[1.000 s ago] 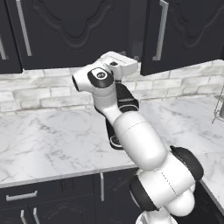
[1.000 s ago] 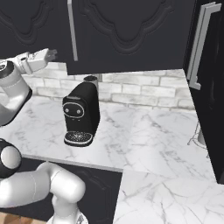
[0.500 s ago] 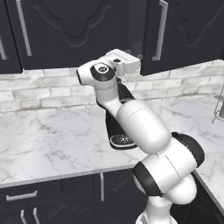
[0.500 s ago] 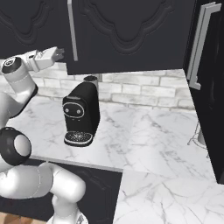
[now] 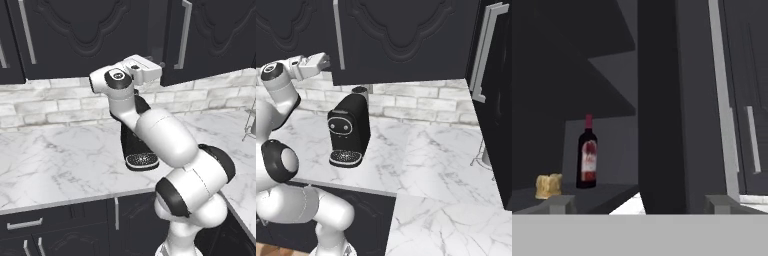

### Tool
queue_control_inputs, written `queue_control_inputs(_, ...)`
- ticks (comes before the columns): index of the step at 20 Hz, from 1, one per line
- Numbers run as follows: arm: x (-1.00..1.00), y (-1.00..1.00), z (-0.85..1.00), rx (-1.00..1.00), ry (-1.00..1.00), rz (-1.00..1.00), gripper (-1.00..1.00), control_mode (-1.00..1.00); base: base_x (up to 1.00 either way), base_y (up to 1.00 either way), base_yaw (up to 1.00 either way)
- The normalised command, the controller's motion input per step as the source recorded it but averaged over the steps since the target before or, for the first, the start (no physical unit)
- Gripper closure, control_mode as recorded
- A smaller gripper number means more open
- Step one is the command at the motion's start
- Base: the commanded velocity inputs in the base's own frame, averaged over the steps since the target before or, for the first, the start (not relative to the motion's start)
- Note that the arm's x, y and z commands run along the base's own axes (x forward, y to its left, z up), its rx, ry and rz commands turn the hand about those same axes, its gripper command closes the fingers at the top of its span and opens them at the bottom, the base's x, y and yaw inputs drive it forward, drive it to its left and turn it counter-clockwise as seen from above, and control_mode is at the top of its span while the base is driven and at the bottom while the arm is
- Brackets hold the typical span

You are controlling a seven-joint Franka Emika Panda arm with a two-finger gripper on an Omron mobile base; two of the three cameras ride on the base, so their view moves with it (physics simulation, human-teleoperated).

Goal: Get the candle and the wine from the cabinet and move them to the dining counter.

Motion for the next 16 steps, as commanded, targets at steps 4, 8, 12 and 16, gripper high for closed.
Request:
queue_control_inputs(4, -0.04, -0.54, 0.0, 0.0, -0.01, -0.01, -1.0, -1.0, 0.0, 0.0, 0.0)
queue_control_inputs(8, -0.17, -0.67, 0.0, 0.0, -0.01, -0.05, -1.0, -1.0, 0.0, 0.0, 0.0)
queue_control_inputs(12, -0.38, -0.83, 0.0, 0.01, -0.03, -0.07, -1.0, -1.0, 0.0, 0.0, 0.0)
queue_control_inputs(16, -0.43, -0.88, 0.0, 0.02, -0.03, -0.08, -1.0, -1.0, 0.0, 0.0, 0.0)
